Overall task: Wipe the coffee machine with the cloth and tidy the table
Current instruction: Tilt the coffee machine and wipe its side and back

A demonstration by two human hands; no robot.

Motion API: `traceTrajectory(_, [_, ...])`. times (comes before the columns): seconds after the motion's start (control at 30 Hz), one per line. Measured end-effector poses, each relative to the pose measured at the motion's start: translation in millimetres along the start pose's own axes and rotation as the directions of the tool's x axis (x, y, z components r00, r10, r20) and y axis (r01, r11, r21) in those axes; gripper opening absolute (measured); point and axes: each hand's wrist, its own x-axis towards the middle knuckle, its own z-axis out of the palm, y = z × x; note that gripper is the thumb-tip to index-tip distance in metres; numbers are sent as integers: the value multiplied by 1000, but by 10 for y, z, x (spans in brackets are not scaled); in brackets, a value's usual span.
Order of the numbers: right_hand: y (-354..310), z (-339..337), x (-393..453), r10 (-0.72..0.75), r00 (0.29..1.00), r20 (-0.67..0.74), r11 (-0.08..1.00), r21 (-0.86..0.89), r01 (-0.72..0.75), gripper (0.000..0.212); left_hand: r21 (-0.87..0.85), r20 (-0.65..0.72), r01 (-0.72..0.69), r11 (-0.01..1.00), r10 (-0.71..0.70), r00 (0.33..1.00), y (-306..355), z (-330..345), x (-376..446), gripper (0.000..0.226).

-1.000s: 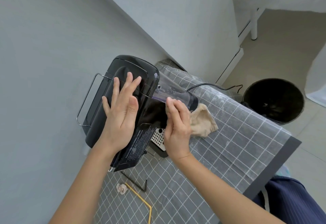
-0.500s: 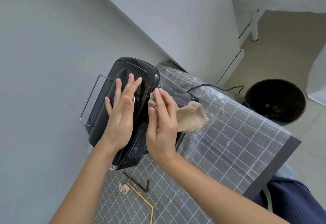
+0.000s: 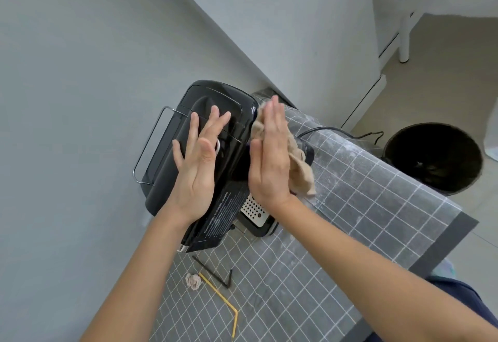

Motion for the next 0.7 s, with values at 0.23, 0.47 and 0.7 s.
traceTrajectory(0.23, [124, 52, -696, -279, 929, 242, 947, -94, 308, 62, 5, -4, -11, 1000, 11, 1000, -19, -1, -7, 66])
traceTrajectory(0.47, [-77, 7, 426, 70, 996, -61, 993, 100, -64, 44, -1, 5, -8, 1000, 8, 1000, -1, 0, 8, 68])
traceTrajectory(0.7, [436, -170, 483, 493, 867, 76, 864, 76, -498, 48, 2, -2, -10, 1000, 10, 1000, -6, 6, 15, 72])
